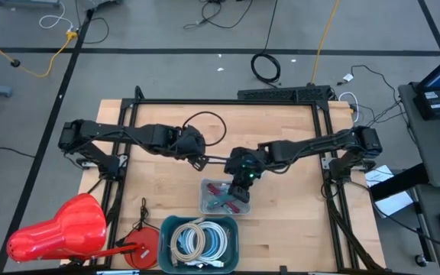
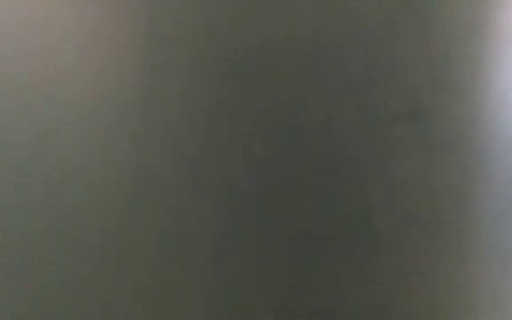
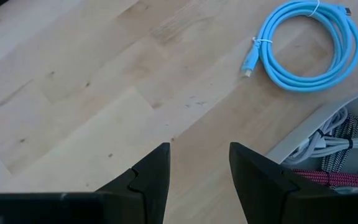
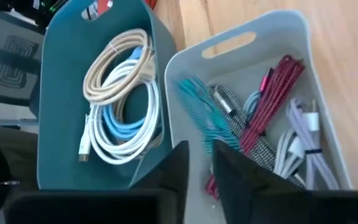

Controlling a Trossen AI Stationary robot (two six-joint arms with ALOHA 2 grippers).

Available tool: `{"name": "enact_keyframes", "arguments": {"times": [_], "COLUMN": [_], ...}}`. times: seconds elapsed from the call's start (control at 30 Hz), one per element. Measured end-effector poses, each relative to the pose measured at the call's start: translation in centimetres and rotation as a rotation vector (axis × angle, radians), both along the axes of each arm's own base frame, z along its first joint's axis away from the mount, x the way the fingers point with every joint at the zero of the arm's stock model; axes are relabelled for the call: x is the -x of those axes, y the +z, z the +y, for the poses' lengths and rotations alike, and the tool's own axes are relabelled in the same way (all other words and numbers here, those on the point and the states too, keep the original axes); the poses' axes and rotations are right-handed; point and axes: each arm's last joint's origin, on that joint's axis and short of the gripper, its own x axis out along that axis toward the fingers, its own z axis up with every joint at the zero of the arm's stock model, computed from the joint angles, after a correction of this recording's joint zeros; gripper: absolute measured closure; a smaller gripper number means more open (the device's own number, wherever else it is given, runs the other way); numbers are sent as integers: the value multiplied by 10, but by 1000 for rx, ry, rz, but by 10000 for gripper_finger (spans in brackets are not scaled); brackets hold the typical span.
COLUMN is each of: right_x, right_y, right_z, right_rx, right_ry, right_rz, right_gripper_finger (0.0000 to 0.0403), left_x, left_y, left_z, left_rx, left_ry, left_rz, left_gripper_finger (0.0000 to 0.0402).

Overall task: Pick & Place USB Port
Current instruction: Put the blue HDMI cable into the blue bin

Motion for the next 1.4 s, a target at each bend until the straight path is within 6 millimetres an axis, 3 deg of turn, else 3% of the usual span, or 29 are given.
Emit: {"name": "enact_keyframes", "arguments": {"times": [0.2, 0.37, 0.5, 0.63, 0.8, 0.97, 1.13, 1.4], "right_x": [-1, 10, 34, 73, 131, 171, 184, 175], "right_y": [0, 13, 33, 57, 80, 93, 81, 24], "right_z": [-1, -7, -11, -12, -14, -20, -23, -21], "right_rx": [28, 28, 28, 84, 256, 391, 444, 420], "right_ry": [-12, -33, -47, -114, -274, -473, -552, -534], "right_rz": [-11, -11, 19, 90, 184, 174, 172, 243], "right_gripper_finger": [261, 219, 208, 208, 220, 229, 231, 231], "left_x": [0, -2, -17, -40, -65, -94, -130, -165], "left_y": [0, 1, 5, 2, -34, -85, -106, -111], "left_z": [0, 8, 31, 63, 90, 85, 67, 54], "left_rx": [0, -6, 3, 55, 162, 229, 182, 10], "left_ry": [-1, 11, -21, -93, -143, -244, -333, -401], "left_rz": [0, -25, -161, -336, -355, -214, -122, 35], "left_gripper_finger": [234, 234, 234, 234, 234, 234, 234, 234]}}
